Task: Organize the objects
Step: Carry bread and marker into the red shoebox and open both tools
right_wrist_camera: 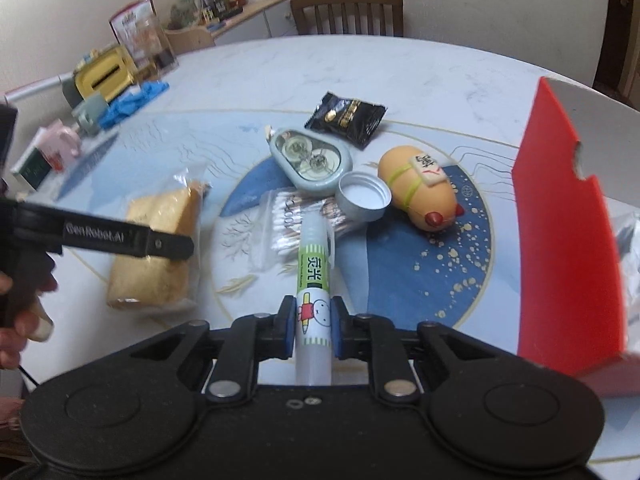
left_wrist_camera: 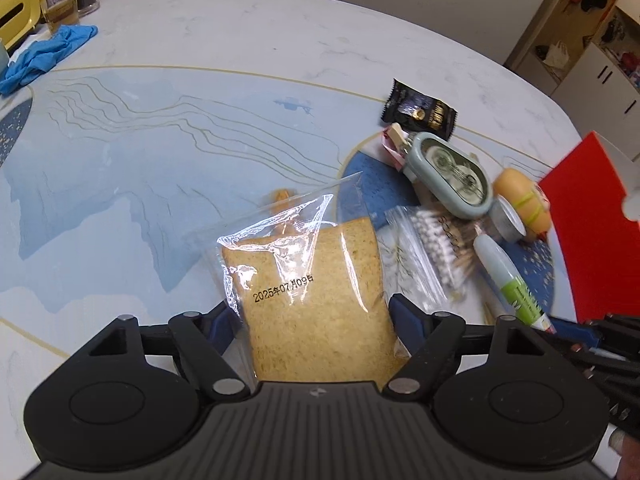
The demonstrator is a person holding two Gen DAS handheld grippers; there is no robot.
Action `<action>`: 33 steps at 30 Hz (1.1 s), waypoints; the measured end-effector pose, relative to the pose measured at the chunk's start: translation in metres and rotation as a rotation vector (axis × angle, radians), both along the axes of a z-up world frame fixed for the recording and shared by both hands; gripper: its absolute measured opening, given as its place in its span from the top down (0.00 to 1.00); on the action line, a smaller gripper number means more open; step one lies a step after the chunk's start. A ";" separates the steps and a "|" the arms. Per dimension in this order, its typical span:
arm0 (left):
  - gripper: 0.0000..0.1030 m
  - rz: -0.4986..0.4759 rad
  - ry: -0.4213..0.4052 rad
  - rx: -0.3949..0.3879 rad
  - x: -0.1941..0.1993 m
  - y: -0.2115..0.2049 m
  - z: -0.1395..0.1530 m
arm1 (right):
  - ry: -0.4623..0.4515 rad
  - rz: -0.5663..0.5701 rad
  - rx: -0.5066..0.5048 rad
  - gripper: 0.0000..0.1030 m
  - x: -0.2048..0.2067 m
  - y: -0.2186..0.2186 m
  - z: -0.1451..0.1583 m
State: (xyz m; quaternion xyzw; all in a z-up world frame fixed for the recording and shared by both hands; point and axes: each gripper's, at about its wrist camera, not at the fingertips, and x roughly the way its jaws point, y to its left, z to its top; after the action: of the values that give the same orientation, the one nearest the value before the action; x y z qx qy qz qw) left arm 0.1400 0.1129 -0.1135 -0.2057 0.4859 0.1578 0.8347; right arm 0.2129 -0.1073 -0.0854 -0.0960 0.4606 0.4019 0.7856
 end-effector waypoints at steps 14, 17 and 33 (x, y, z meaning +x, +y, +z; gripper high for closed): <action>0.24 -0.150 -0.055 0.012 -0.012 -0.042 0.045 | -0.034 -0.126 0.171 0.84 0.006 -0.064 0.058; 0.24 -0.208 -0.089 0.025 -0.002 -0.060 0.061 | -0.068 -0.163 0.203 0.84 0.013 -0.080 0.073; 0.24 -0.506 -0.162 0.013 0.097 -0.187 0.100 | -0.184 -0.434 0.163 0.84 0.071 -0.185 0.084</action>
State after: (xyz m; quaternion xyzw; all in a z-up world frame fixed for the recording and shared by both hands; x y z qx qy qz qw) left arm 0.2366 -0.0736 -0.0134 -0.0842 0.4526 -0.0698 0.8850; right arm 0.2839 -0.2925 -0.0013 0.0326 0.3629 0.2494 0.8973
